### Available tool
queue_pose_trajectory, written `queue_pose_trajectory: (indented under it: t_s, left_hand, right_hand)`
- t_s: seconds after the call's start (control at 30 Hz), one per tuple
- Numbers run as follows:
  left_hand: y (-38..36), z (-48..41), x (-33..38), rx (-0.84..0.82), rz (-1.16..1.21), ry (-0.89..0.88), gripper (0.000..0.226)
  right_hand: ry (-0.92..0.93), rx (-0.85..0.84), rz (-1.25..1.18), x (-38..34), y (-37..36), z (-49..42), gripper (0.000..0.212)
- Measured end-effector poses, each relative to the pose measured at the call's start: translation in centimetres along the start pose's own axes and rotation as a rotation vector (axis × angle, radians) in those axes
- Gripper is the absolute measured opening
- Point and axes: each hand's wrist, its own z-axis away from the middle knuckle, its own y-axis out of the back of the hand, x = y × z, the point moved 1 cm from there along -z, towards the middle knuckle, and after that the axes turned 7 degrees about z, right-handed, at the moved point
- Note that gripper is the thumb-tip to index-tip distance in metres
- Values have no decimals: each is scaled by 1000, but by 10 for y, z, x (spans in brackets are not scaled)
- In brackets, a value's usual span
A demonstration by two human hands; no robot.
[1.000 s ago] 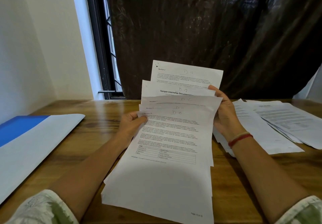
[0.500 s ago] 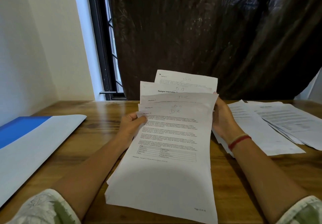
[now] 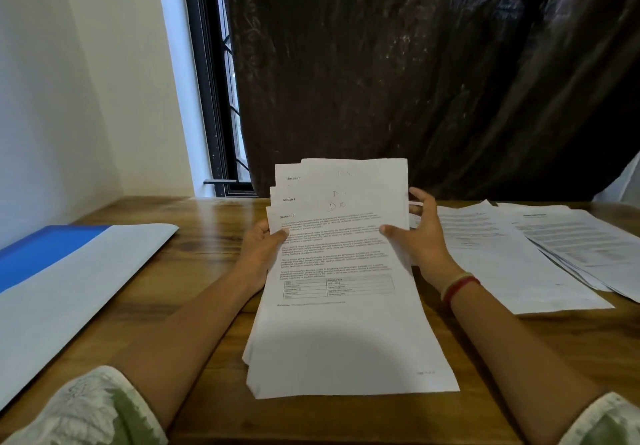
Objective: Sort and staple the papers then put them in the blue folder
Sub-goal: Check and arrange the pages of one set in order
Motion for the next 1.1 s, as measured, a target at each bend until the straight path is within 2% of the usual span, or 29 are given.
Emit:
queue_pose_trajectory:
  t_s: [0.23, 0.4, 0.5, 0.57, 0.77, 0.87, 1.0, 1.1]
  left_hand:
    - [-5, -1, -3, 0, -222, -155, 30]
    - [-5, -1, -6, -21, -251, -200, 42]
    - [-6, 1, -3, -40, -344, -269, 57]
    - [-5, 0, -2, -28, -379, -315, 59]
    - [-3, -4, -8, -13, -392, -285, 38]
    - [-3, -7, -9, -2, -395, -276, 41]
    - [-1, -9, -10, -1, -380, -290, 49]
    - [-1, -8, -9, -2, -371, -279, 54]
  right_hand:
    - [184, -4, 211, -2, -4, -2, 54]
    - [112, -41, 275, -3, -2, -7, 70]
    - [65, 8, 207, -3, 0, -8, 58]
    - [28, 68, 145, -3, 4, -10, 48]
    - [9, 143, 116, 4, 8, -12, 14]
    - [14, 152, 107, 8, 6, -13, 10]
    - [41, 203, 89, 6, 5, -12, 22]
    - [102, 210, 28, 0, 3, -9, 14]
